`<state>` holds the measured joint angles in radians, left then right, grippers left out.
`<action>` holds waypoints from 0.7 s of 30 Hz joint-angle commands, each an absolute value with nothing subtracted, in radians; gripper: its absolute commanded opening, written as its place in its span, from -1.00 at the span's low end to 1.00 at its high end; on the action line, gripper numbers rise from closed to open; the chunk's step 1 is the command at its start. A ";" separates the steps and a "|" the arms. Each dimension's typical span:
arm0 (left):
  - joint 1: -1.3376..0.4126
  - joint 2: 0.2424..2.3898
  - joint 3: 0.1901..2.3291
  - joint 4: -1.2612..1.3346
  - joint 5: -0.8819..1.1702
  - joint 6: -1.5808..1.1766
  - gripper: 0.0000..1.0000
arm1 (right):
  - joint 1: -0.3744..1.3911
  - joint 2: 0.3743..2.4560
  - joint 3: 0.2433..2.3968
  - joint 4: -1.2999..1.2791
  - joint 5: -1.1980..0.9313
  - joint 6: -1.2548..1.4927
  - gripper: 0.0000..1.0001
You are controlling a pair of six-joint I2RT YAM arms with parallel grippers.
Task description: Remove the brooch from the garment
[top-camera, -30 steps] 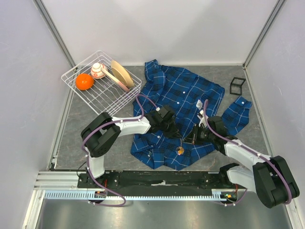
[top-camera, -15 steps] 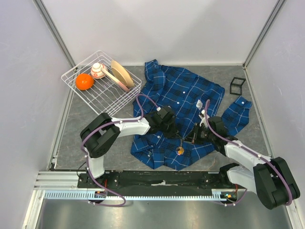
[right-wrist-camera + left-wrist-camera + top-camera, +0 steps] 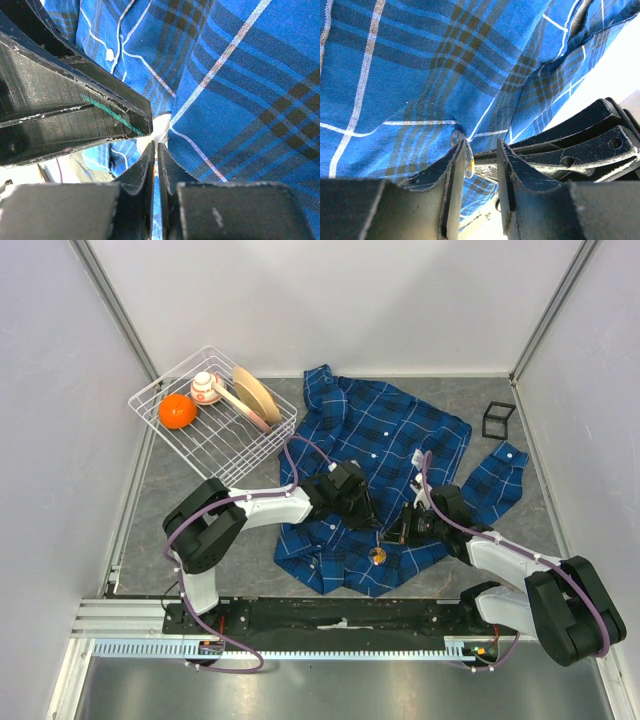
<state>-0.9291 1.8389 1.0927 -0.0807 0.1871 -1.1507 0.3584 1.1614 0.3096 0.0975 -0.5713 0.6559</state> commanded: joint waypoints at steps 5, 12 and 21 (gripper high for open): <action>-0.936 1.851 1.115 -0.106 0.187 -1.152 -0.36 | 0.371 1.167 0.325 0.133 -0.591 0.641 -0.78; -0.939 1.858 1.118 -0.110 0.192 -1.129 -0.37 | 0.374 1.189 0.331 0.143 -0.595 0.643 -0.79; -0.950 1.882 1.150 -0.152 0.163 -1.066 -0.35 | 0.376 1.166 0.350 0.118 -0.586 0.638 -0.79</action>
<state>-0.9371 1.8595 1.1046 -0.1379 0.1879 -1.1332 0.3695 1.1816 0.3111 0.1040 -0.5720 0.6544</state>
